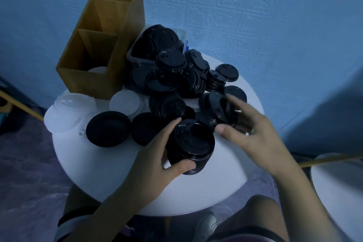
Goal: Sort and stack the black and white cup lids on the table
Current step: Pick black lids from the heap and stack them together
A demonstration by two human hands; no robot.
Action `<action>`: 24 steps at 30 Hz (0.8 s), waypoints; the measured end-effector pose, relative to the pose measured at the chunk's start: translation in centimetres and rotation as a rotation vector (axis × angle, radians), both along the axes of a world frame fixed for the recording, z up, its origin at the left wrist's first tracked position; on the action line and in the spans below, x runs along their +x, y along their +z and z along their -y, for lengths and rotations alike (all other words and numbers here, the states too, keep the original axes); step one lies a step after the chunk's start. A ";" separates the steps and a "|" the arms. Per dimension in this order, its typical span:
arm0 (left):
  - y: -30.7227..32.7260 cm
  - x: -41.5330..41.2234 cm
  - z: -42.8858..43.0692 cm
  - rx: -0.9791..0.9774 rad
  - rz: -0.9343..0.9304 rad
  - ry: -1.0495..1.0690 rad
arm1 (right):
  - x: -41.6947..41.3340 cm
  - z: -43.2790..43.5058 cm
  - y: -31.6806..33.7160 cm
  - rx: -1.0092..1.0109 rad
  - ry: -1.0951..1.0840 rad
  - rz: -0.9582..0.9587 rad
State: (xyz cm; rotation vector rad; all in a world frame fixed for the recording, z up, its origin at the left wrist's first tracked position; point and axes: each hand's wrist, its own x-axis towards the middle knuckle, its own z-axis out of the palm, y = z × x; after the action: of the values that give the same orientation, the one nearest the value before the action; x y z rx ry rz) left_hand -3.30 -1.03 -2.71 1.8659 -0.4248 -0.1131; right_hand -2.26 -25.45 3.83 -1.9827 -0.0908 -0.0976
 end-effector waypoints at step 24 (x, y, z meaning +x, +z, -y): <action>-0.1 0.2 -0.2 -0.004 0.038 -0.028 | -1.7 -3.9 -0.4 -0.125 0.204 -0.020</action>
State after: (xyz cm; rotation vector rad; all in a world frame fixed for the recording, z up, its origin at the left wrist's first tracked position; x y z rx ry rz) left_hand -3.05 -0.86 -2.78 1.8610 -0.4769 -0.0959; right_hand -3.95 -21.54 3.41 -2.0868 -0.2913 0.0608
